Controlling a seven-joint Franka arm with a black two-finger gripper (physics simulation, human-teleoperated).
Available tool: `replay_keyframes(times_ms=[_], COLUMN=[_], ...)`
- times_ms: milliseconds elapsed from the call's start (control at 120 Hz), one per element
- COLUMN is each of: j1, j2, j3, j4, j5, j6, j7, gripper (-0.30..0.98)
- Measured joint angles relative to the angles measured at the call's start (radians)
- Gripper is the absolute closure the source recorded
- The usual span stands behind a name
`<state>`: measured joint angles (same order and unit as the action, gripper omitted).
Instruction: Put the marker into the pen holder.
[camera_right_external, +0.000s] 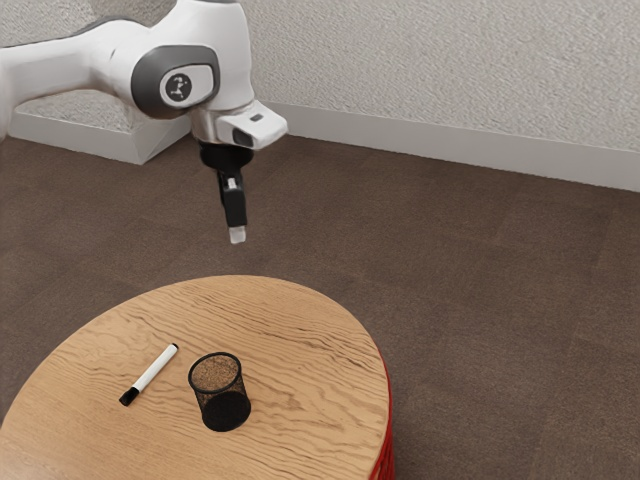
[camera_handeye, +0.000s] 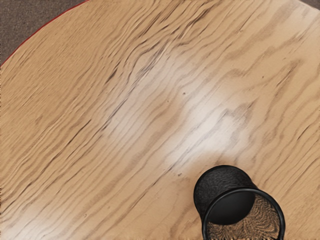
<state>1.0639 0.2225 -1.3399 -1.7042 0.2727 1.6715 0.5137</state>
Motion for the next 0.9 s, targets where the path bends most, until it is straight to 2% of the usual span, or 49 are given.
replay_keyframes(times_ms=[183,433,567,717,900], j1=[0.015,0.183,0.238,0.245,0.253], j2=[-0.020,-0.022,0.010,0.048,0.048], j3=[0.005,0.015,0.047,0.112,0.123], j4=[-0.004,-0.170,-0.278,-0.388,-0.500], j5=[-0.001,-0.009,-0.003,0.001,0.002], j6=[-0.031,-0.034,0.008,0.085,0.187], j7=[0.032,0.043,0.036,0.026,-0.010], gripper=[0.00,0.00,0.00,0.01,0.02])
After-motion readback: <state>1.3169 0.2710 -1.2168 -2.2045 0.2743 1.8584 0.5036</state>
